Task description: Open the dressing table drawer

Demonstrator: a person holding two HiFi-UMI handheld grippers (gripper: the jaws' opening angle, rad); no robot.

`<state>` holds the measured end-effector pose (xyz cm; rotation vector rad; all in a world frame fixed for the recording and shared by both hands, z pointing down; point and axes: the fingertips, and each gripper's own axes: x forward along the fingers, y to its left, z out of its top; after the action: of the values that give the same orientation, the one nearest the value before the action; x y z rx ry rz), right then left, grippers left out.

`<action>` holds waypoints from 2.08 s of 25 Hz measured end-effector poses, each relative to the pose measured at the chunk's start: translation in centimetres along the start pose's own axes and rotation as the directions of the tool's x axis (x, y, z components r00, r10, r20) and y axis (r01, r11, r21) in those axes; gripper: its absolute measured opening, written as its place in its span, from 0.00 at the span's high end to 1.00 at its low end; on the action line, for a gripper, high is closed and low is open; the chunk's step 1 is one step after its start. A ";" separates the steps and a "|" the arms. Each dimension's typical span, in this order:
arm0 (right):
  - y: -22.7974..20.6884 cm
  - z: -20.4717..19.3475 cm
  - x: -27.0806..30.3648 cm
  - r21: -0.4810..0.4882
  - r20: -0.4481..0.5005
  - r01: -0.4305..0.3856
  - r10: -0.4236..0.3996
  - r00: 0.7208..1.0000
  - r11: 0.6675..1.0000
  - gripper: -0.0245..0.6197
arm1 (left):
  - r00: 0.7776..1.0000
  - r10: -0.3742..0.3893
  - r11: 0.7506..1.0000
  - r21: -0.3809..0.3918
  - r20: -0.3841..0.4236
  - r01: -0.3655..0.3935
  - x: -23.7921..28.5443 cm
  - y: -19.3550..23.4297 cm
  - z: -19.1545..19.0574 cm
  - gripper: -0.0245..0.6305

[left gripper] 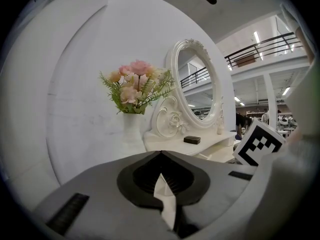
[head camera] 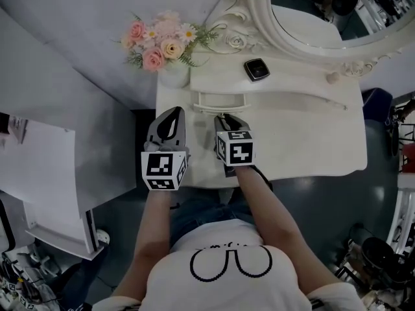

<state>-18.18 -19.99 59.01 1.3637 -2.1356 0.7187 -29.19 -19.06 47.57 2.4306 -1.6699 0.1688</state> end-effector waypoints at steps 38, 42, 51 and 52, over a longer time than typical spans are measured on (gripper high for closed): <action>-2.4 5.4 -8.6 -0.036 0.086 -0.018 0.021 0.996 0.999 0.75 | 1.000 0.013 1.000 -0.023 0.022 -0.013 0.7 -2.8 4.5 0.96; -3.3 9.0 -10.9 -0.079 0.168 -0.021 0.034 0.985 0.997 0.77 | 0.997 0.030 1.000 0.008 0.065 -0.030 0.6 -3.3 7.1 0.96; -4.8 17.9 -17.9 -0.276 0.423 0.027 0.096 0.901 0.961 0.96 | 0.982 0.057 0.989 0.126 0.180 -0.081 0.8 -4.7 13.5 0.96; -4.8 18.9 -18.9 -0.303 0.455 0.038 0.109 0.884 0.952 0.96 | 0.979 0.059 0.987 0.134 0.194 -0.085 0.7 -4.9 14.2 0.96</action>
<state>-9.18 -22.00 33.46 1.4303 -2.5136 0.0493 -24.53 -21.13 33.39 2.5613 -1.8881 0.0699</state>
